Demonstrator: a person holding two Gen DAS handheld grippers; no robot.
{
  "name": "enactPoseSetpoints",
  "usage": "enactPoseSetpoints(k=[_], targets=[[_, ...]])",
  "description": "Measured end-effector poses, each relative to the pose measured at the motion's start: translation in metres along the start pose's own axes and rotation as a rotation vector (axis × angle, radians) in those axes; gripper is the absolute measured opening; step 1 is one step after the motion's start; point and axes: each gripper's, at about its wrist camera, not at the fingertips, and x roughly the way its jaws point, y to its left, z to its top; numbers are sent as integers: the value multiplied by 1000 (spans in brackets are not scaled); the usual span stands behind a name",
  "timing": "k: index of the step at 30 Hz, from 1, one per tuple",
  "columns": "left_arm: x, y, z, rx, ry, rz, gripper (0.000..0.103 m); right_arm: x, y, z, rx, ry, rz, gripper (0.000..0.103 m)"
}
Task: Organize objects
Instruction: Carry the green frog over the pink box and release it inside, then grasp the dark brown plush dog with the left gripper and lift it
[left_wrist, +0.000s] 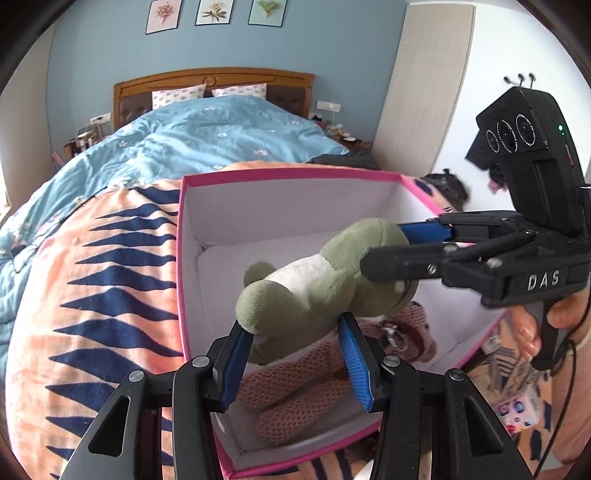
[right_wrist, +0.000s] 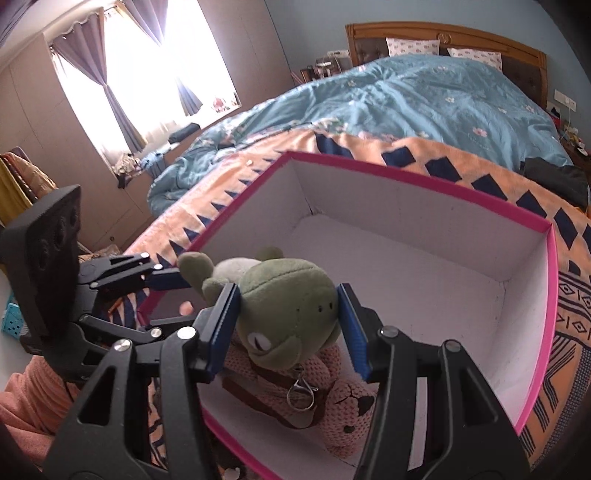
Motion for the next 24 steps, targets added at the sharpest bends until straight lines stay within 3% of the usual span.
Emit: enactPoseSetpoints(k=[5, 10, 18, 24], targets=[[-1, -7, -1, 28, -3, 52, 48, 13, -8, -5, 29, 46, -101, 56], [-11, -8, -6, 27, -37, 79, 50, 5, -14, -10, 57, 33, -95, 56], [-43, -7, -17, -4, -141, 31, 74, -31, 1, -30, 46, -56, -47, 59], [-76, -18, -32, 10, -216, -30, 83, -74, 19, -58, 22, -160, 0, 63]])
